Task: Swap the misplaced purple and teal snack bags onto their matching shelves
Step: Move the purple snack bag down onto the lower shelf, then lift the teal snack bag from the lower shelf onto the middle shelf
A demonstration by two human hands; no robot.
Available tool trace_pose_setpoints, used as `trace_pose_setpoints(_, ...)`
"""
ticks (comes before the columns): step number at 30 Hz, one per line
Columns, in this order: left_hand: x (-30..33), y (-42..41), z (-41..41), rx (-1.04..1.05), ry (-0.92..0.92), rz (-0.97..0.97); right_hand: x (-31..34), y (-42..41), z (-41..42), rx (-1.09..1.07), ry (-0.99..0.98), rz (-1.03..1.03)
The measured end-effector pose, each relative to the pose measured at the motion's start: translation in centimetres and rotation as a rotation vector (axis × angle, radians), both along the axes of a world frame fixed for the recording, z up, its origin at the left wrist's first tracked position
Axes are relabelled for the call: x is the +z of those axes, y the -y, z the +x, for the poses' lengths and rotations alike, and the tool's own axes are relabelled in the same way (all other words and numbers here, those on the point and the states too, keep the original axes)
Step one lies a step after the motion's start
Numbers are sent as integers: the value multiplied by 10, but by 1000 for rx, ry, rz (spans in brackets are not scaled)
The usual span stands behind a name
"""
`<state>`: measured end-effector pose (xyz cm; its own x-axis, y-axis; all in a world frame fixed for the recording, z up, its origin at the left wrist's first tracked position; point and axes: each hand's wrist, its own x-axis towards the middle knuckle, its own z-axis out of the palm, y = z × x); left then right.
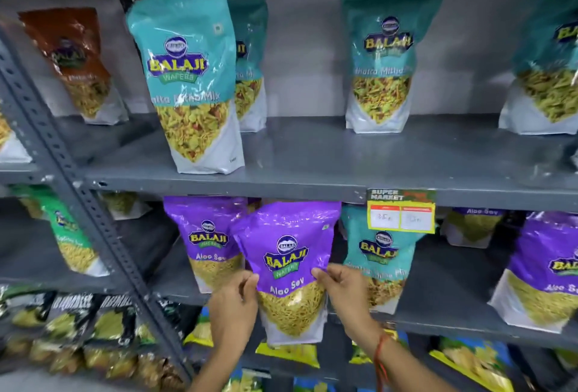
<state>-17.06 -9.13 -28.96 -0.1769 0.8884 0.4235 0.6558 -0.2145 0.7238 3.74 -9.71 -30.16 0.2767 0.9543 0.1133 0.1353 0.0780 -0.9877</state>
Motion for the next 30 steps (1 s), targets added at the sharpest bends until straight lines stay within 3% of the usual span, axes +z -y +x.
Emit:
trace_pose_setpoints(7,-35,-70,9,81,14,-42,-54,-70,0,-70,-3,-15)
trace_pose_setpoints(16,-54,-73,13,28,82,-15,-54,-60,-4,-71,76,-123)
trace_pose_setpoints(18,-52,-67,15,55,176,-39,-51,-54,-3,-48,104,-130)
trace_pose_setpoints(22,-40,-46,40,209,582,-113,-46,-31,6,7,133,-115)
trace_pose_setpoints(26,-35,-18,91,36,619,-94,-35,1,30,-178,168,-1)
trace_pose_setpoints(30,-34,-15,135,-207,414,-80,-18,19,77,-526,66,104)
